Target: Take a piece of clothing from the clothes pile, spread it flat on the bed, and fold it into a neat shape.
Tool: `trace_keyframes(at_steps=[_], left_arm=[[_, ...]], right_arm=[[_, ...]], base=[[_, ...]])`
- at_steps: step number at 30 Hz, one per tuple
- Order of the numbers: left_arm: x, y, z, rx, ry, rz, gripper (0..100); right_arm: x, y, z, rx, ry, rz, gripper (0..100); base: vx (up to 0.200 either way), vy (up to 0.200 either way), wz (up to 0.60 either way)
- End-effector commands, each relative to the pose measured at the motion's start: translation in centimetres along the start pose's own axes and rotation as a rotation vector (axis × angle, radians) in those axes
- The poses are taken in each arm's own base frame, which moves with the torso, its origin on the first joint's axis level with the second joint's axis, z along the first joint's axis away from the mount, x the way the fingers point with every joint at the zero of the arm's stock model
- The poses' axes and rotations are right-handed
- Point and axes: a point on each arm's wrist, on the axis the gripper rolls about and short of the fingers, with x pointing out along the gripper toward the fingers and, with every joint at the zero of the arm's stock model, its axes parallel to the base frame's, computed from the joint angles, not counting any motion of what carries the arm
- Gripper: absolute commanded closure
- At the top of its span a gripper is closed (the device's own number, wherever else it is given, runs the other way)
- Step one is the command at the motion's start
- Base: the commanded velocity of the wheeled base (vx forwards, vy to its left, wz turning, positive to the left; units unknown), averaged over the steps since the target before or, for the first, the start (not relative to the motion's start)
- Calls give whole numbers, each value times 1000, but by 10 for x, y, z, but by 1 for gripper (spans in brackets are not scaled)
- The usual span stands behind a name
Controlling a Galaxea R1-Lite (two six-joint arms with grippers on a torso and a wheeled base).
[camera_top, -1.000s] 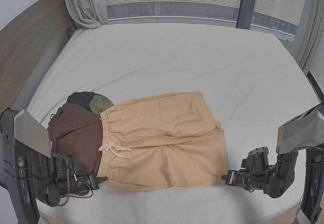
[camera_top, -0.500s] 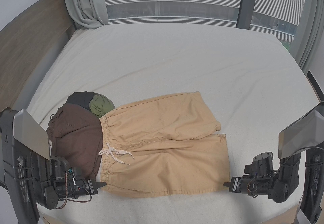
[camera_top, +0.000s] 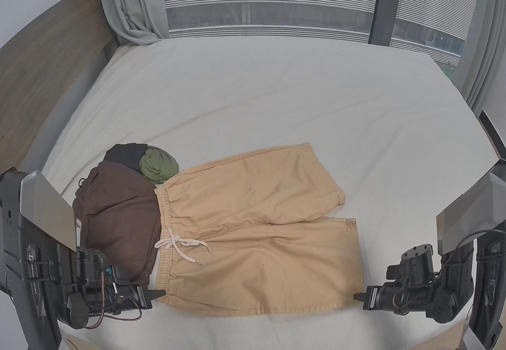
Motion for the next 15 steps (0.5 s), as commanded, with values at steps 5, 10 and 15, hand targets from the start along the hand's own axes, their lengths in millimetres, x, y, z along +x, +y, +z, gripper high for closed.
trace_keyframes(at_steps=[5,10,15], left_arm=[[-3,-2,-9,-22,68,8,100],[-9,-3,-9,-20,101,-61,100],[-13,-3,-1,-6,49,-81,100]], right_arm=[[-5,-5,-12,-21,63,-19,100],[-2,-4,-10,-30,32,3,100],[-2,-1,-6,-39,-9,30,100]], base=[[0,0,0],[0,0,0],[0,0,0]])
